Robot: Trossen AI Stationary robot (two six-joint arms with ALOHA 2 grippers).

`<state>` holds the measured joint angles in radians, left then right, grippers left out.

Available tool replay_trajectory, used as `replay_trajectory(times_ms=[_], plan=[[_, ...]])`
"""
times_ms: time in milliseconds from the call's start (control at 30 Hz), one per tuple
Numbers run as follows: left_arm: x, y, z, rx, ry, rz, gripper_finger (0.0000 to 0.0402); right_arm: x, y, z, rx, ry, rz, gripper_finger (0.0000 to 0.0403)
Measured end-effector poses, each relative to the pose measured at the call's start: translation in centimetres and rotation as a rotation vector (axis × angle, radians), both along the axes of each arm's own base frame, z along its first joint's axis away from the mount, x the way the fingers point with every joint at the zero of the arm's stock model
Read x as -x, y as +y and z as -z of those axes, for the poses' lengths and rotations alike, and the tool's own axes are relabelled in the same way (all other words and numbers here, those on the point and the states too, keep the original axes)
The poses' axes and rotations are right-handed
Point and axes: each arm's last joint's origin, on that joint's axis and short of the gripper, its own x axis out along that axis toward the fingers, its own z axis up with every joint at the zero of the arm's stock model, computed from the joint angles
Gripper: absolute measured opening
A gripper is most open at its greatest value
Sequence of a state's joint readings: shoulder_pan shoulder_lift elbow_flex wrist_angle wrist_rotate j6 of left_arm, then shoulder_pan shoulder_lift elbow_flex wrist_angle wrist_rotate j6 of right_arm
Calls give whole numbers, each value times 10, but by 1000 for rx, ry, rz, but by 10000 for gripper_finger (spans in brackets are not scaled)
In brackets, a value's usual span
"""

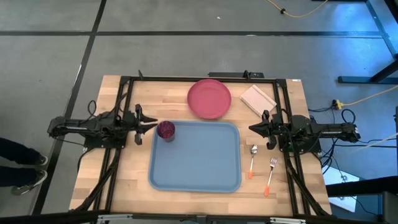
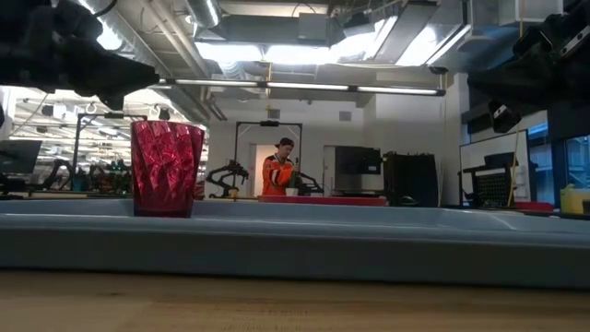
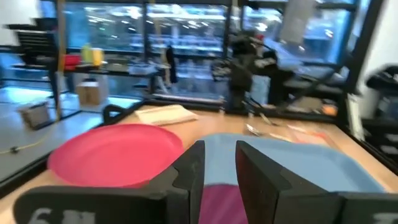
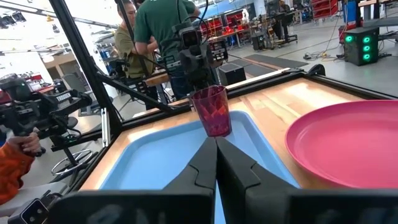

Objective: Pick and place plate/cup/fork/spoon on tray
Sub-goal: Put the pink plate on the blue serving tray to the bottom right of the red glass

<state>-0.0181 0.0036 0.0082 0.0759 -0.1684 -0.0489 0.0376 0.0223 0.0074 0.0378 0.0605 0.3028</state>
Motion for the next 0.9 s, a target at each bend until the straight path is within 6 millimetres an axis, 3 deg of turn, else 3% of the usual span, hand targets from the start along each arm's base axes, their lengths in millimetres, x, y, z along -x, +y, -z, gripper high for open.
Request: replay_trajectory(times_ms=[400, 733, 900], plan=[[-1, -2, 5, -94, 60, 53, 82, 0, 0, -1, -25, -13, -2, 8], [-1, -1, 5, -99, 61, 46, 82, 3, 0, -26, 41, -269, -9, 8], [-1, -1, 5, -99, 61, 46, 82, -1, 0, -31, 56, -305, 10, 8]])
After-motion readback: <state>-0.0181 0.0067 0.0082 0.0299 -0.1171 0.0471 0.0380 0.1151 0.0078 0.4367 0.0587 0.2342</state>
